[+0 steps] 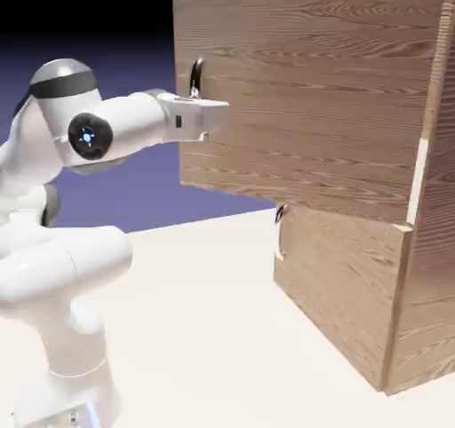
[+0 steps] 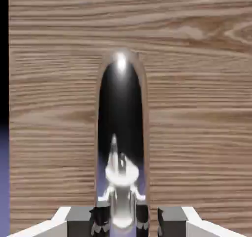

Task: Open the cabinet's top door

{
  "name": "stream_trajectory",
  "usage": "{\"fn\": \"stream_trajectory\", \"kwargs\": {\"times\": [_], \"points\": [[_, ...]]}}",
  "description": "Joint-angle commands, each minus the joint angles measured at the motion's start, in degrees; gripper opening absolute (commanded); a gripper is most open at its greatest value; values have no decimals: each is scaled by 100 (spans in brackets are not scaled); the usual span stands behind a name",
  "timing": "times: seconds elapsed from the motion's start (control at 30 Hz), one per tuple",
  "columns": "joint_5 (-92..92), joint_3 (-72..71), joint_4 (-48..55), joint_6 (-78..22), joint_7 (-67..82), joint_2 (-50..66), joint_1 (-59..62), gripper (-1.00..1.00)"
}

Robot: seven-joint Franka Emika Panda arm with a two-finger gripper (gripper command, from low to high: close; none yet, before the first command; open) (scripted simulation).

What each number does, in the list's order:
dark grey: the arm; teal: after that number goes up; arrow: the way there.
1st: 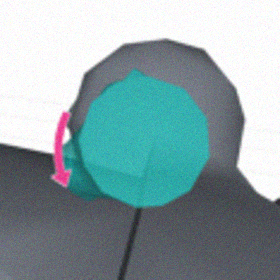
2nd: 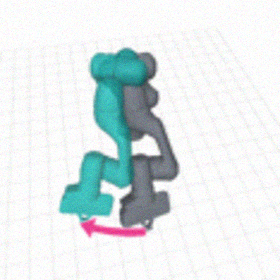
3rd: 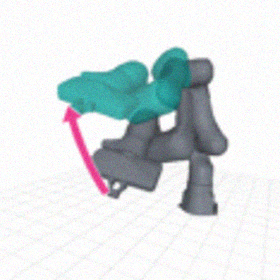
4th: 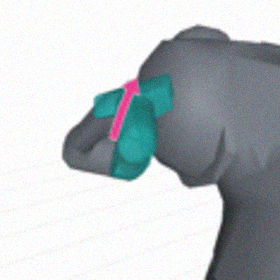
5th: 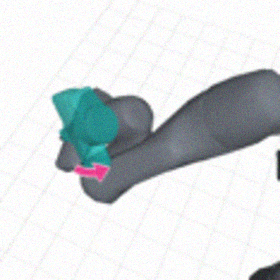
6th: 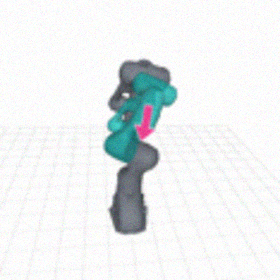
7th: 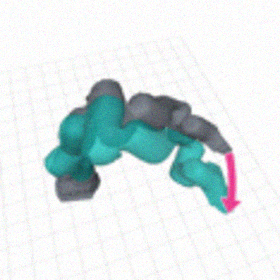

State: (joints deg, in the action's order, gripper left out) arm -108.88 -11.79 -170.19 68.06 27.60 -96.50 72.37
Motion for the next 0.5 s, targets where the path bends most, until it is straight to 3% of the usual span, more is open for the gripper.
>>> {"fn": "stream_trajectory", "kwargs": {"times": [0.0, 0.47], "points": [[201, 169, 34, -172, 163, 208, 36, -100], [2631, 1624, 1101, -1900, 2255, 3115, 58, -100]]}}
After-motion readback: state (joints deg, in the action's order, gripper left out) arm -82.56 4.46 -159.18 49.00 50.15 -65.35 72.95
